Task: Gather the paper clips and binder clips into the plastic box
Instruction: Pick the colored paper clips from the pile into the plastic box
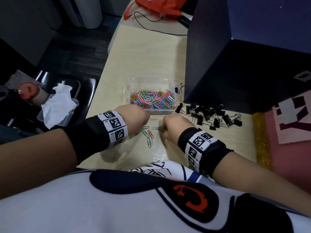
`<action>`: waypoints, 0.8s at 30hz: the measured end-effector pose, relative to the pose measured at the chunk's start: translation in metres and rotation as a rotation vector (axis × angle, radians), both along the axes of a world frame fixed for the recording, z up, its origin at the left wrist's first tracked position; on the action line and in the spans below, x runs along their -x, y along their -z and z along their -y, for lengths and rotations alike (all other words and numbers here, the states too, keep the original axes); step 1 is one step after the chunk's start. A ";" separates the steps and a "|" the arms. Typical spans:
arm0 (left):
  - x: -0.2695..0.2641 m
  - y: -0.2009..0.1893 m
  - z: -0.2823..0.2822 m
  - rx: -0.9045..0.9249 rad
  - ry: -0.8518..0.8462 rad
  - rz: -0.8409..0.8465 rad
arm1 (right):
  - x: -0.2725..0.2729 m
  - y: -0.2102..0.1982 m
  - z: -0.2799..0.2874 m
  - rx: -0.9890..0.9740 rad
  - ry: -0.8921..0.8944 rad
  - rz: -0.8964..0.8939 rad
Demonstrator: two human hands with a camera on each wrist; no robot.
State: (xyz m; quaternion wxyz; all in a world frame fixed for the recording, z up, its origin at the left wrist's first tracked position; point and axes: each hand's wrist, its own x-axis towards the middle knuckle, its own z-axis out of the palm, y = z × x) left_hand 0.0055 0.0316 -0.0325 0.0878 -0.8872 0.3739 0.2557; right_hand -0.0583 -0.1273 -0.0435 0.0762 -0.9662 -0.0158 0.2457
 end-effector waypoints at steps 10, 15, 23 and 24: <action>-0.036 -0.038 0.003 0.473 -0.206 0.204 | -0.033 -0.036 0.009 -0.332 0.292 0.371; -0.021 -0.030 0.000 0.430 -0.125 0.151 | -0.029 -0.036 0.015 -0.058 0.171 0.111; 0.005 0.019 -0.004 0.032 0.041 -0.003 | 0.002 -0.004 0.009 0.014 0.070 -0.128; 0.005 0.021 -0.003 0.040 0.027 0.007 | 0.002 0.000 0.007 -0.013 0.062 -0.100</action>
